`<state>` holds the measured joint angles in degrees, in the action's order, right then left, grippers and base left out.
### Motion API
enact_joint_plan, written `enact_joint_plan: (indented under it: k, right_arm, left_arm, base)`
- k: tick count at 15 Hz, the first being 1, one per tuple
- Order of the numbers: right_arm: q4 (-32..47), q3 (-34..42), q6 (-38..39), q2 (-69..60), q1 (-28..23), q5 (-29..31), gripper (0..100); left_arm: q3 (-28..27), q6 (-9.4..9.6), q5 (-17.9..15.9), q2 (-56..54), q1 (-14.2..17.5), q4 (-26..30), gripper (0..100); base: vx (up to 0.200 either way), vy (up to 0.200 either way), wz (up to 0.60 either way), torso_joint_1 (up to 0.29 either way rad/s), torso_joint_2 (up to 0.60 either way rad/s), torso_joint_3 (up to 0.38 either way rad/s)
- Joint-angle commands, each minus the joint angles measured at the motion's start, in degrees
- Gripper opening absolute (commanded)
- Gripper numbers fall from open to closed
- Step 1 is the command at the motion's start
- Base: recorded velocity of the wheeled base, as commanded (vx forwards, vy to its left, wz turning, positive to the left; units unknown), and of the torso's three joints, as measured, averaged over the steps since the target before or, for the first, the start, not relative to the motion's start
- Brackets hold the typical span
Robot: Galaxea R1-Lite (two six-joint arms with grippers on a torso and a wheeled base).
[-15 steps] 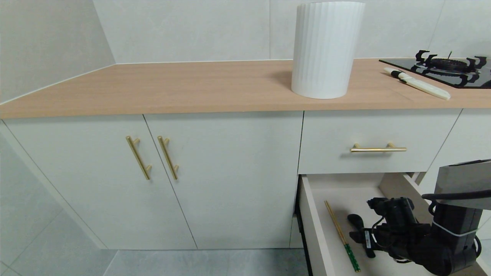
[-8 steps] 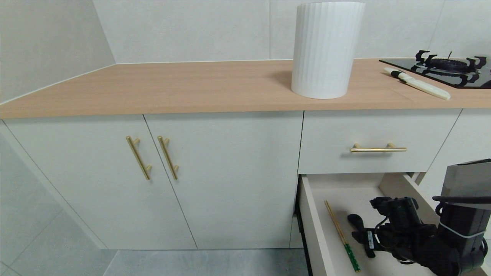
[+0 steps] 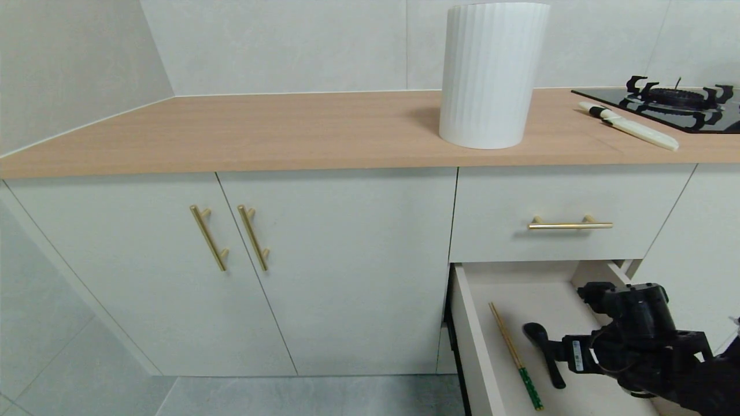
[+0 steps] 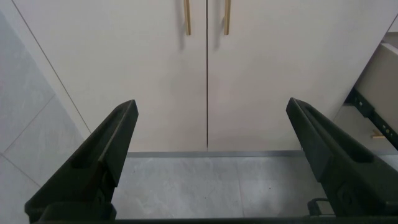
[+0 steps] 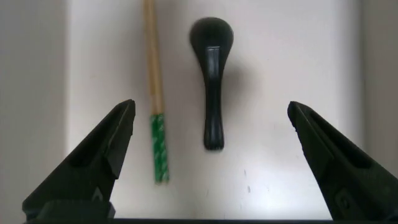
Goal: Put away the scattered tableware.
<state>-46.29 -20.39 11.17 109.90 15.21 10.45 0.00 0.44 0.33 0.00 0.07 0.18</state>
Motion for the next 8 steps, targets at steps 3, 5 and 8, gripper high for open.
enact_joint_plan:
  k: [3,5,8]
  right_arm:
    - [15.2,-1.0,-0.4,-15.9,1.6,-0.5,100]
    - [22.4,-2.5,-0.6,-21.3,3.6,-0.5,100]
    - [34.3,-5.9,-0.5,-30.1,6.3,-0.8,100]
  left_arm:
    - [0.0,0.00,0.0,0.1,0.0,0.0,100]
    - [0.0,0.00,0.0,0.1,0.0,0.0,100]
    - [0.0,0.00,0.0,0.1,0.0,0.0,100]
  base:
    - [0.000,0.000,0.00,0.000,0.00,0.000]
    - [0.000,0.000,0.00,0.000,0.00,0.000]
    - [0.000,0.000,0.00,0.000,0.00,0.000]
